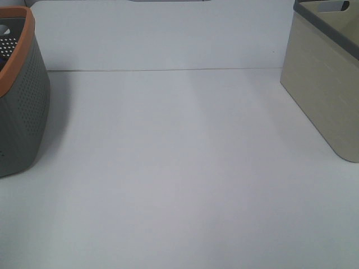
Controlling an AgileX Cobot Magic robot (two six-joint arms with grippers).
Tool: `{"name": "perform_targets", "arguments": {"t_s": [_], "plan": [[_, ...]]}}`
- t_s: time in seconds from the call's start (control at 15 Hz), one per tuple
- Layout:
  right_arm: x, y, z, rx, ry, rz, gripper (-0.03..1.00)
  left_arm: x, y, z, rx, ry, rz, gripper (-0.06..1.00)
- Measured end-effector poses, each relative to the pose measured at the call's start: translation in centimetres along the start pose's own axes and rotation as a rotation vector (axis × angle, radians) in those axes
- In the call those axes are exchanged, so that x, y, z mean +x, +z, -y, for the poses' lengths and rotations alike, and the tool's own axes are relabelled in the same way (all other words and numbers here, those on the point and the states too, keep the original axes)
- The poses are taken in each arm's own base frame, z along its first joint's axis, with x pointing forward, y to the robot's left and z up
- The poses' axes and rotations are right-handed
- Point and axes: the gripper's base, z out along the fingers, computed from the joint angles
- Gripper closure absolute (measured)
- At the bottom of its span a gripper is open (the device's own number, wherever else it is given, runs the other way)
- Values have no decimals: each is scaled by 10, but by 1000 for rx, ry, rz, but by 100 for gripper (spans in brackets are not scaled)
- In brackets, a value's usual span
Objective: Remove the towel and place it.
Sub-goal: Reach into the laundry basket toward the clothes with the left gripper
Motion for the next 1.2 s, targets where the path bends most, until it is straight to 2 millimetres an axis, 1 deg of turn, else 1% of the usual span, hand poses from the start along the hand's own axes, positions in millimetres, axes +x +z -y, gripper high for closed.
{"name": "perform_targets", "arguments": {"t_s": [0.07, 0.13, 0.2, 0.27, 0.33, 0.47, 0.53, 0.67, 0.8, 0.93, 1.0, 1.2], "plan": [[0, 0, 0, 0, 0, 0, 41, -22, 4, -3, 5, 32, -27, -5], [0, 0, 0, 0, 0, 0, 41, -43, 12, -6, 17, 63, -57, -5], [0, 0, 0, 0, 0, 0, 41, -65, 25, -9, 20, 111, -96, -5], [0, 0, 0, 0, 0, 0, 41, -77, 32, -11, 25, 141, -108, -5], [0, 0, 0, 0, 0, 0, 41, -117, 55, -17, 39, 263, -135, -5], [0, 0, 0, 0, 0, 0, 41, -151, 93, -21, 67, 385, -187, -5], [0, 0, 0, 0, 0, 0, 41, -156, 100, -22, 73, 416, -195, -5], [0, 0, 0, 0, 0, 0, 41, -178, 133, -28, 94, 512, -227, -5], [0, 0, 0, 0, 0, 0, 41, -186, 164, -44, 112, 551, -267, -5], [0, 0, 0, 0, 0, 0, 41, -184, 192, -63, 135, 611, -317, -5], [0, 0, 0, 0, 0, 0, 41, -176, 218, -77, 183, 660, -367, -5], [0, 0, 0, 0, 0, 0, 41, -155, 268, -100, 251, 668, -456, -5]]}}
